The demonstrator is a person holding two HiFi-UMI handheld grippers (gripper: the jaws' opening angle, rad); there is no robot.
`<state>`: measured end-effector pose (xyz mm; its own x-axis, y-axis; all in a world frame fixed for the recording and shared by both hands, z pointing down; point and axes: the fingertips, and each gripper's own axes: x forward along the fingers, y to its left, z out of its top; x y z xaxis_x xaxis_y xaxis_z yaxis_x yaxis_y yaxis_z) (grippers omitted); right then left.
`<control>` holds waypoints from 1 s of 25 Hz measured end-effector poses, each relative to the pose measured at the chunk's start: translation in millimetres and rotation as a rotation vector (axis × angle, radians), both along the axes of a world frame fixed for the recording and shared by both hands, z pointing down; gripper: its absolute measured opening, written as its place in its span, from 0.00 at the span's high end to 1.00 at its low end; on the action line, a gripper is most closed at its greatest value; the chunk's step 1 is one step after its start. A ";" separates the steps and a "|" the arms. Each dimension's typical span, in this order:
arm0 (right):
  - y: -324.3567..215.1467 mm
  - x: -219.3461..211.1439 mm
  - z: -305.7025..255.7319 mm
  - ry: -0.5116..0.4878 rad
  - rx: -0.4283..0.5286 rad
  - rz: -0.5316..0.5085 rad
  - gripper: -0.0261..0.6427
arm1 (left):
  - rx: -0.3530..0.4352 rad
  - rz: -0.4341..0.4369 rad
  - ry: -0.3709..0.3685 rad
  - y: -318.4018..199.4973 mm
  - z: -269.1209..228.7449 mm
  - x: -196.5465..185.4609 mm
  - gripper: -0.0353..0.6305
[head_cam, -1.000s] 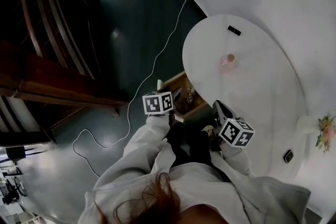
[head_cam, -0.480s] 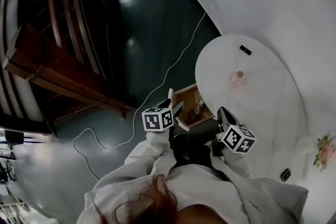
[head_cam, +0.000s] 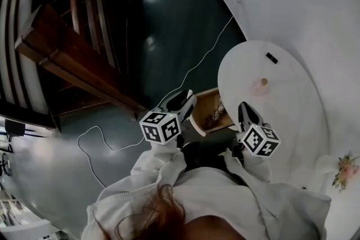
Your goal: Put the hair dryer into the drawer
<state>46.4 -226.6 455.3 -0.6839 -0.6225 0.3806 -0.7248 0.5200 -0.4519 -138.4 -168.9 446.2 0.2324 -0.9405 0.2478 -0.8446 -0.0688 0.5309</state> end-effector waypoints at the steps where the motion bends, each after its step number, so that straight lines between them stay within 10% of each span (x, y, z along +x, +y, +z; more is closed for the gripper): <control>1: -0.7 -3.3 -7.1 0.006 0.025 -0.014 0.89 | 0.023 0.000 -0.008 1.6 -7.7 -1.2 0.71; 14: -5.0 -4.7 -67.3 0.128 0.295 -0.070 0.89 | 0.165 0.023 -0.339 11.9 -53.3 -3.1 0.92; 25: -0.4 5.8 -65.6 0.164 0.314 -0.051 0.89 | 0.131 0.049 -0.353 11.2 -39.6 7.6 0.92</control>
<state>52.2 -227.0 389.7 -0.6626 -0.6932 0.2836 -0.7441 0.6523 -0.1442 -130.8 -157.7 406.5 0.1995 -0.9594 0.1992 -0.9680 -0.1614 0.1921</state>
